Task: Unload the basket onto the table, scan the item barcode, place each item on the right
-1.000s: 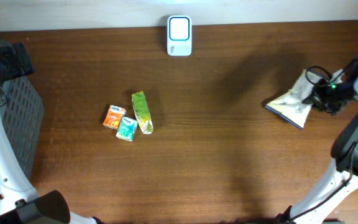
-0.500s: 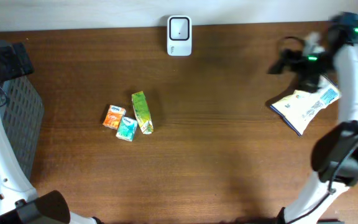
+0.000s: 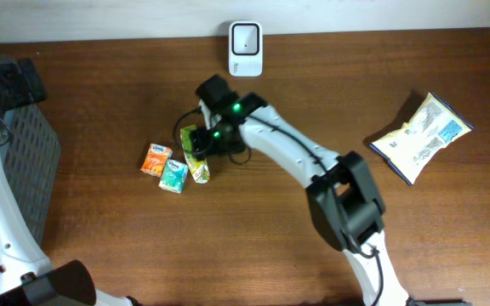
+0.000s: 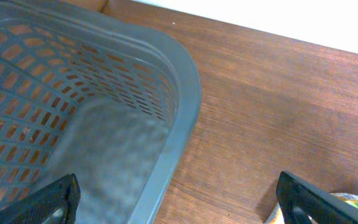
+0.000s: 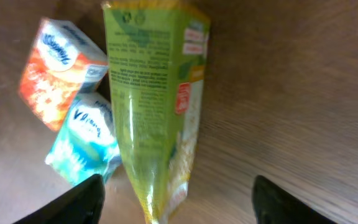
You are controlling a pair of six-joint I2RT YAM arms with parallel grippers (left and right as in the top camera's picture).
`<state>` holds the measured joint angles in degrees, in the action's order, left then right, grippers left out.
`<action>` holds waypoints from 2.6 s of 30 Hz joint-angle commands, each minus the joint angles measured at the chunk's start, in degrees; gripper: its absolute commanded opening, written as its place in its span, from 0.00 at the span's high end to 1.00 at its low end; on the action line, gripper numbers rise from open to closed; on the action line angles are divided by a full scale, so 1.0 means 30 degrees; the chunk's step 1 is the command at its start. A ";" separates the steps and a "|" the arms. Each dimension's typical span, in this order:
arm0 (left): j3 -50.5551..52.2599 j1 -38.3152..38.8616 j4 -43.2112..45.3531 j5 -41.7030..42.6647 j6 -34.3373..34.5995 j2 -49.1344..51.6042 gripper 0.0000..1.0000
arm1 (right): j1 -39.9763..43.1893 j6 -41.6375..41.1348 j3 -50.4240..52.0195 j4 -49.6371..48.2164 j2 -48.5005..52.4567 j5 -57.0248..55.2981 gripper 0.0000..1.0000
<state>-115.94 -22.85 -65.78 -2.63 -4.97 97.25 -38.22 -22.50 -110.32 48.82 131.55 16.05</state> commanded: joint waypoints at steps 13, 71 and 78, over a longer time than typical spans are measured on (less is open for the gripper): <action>-0.0226 -0.0066 0.0015 -0.0058 -0.0175 -0.0095 0.01 | 0.0291 0.1428 -0.0736 0.4517 -0.1792 -1.0207 0.96; -0.0226 -0.0066 0.0022 -0.0058 -0.0175 -0.0095 0.01 | -0.1275 0.4546 0.2361 0.6324 -0.2543 -1.0273 0.52; -0.0226 -0.0066 0.0022 -0.0058 -0.0175 -0.0095 0.01 | -0.2827 0.4539 0.2375 0.5056 -0.2477 -0.6798 0.35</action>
<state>-115.94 -22.85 -65.78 -2.61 -4.97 97.25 -47.11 -8.73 -102.24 64.34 123.81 -6.46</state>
